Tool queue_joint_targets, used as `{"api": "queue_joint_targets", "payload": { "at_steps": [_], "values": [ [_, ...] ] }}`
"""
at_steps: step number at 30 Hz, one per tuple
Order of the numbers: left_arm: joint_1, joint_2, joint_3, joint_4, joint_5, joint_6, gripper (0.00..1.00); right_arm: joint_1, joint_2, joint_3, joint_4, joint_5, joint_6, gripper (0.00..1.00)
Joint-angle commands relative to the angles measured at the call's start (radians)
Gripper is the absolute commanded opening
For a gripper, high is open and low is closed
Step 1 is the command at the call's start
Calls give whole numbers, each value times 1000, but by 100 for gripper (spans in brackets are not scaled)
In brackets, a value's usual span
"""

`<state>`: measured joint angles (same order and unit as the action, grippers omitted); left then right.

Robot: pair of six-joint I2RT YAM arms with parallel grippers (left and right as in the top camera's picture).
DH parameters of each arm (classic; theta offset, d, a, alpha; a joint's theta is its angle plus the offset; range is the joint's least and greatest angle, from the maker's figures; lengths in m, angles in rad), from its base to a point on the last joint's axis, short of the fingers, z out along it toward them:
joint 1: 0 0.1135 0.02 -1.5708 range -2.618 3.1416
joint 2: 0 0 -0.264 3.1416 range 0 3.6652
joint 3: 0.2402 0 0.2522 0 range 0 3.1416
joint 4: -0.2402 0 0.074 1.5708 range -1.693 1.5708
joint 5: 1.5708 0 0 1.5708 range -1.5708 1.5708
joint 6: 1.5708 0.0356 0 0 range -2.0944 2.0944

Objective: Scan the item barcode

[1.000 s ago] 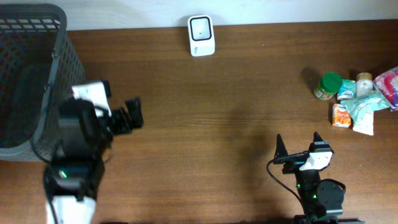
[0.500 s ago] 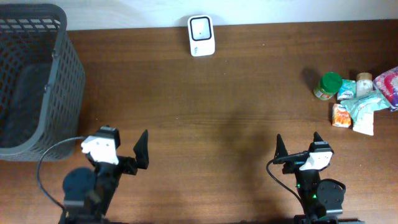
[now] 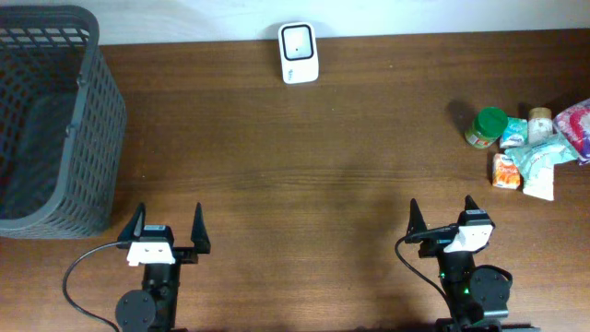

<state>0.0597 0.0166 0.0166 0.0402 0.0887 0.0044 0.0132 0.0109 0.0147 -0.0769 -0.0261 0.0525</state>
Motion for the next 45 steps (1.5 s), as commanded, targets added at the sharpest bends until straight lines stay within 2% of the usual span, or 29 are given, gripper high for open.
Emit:
{"api": "queue_joint_targets", "payload": {
  "at_steps": [1, 3, 6, 10, 45],
  "values": [
    [4, -12, -8, -36, -39, 16, 99, 6, -8, -9, -1, 5, 8, 99],
    [-1, -12, -8, -122, -54, 16, 99, 6, -8, -9, -1, 5, 8, 99],
    [-4, -12, -8, -121, -52, 10, 99, 6, -8, -9, -1, 5, 8, 99],
    [-5, -12, -8, -125, -72, -60, 99, 6, -8, -9, -1, 5, 8, 99],
    [-5, -11, -8, -122, -67, -53, 99, 6, -8, -9, -1, 5, 8, 99]
  ]
}}
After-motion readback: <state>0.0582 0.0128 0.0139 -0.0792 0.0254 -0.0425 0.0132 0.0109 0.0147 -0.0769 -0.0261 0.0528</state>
